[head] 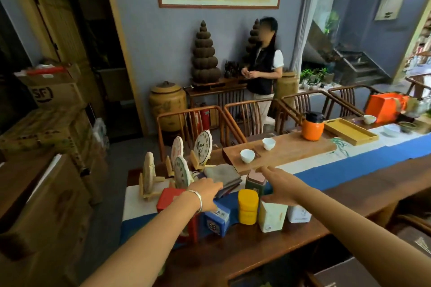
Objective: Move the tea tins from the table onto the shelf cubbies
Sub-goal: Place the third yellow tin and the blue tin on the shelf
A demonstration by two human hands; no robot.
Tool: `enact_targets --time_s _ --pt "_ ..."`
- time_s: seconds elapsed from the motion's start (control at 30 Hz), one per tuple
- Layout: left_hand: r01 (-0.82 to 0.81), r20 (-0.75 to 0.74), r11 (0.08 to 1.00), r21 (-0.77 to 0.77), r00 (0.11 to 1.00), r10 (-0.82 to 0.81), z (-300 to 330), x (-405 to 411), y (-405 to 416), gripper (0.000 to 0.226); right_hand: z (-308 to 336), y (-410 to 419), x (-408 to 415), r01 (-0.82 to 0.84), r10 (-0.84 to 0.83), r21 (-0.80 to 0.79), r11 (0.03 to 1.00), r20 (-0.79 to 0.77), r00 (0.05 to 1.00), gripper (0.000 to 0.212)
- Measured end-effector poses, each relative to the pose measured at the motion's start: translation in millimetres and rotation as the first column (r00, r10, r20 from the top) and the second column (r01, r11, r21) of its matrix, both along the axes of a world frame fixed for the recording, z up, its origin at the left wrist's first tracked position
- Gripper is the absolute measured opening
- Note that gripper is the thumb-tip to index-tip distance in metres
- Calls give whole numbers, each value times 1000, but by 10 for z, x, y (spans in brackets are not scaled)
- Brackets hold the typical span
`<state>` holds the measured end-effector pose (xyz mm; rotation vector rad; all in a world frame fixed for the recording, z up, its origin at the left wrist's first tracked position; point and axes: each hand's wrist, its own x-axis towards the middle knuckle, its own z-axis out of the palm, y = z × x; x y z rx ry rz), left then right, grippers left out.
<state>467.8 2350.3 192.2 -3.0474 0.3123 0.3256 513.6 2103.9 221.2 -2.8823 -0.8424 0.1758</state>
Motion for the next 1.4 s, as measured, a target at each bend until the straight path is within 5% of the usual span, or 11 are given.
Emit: enact_targets --time_s 0.7,1.27,1.4 --pt "-4 -374 1000 31 927 15 -1414 1421 170 100 -1697 608 1581 -190 119 -294 937 -244 963 107" --pt "-3 -501 999 -53 865 -24 -1668 1640 229 76 -2051 804 2021 -183 115 -199 963 -314 942 108" --pt "78 -496 997 1 866 -67 -1731 1557 247 90 -2104 782 1995 -175 104 -202 964 -321 941 112"
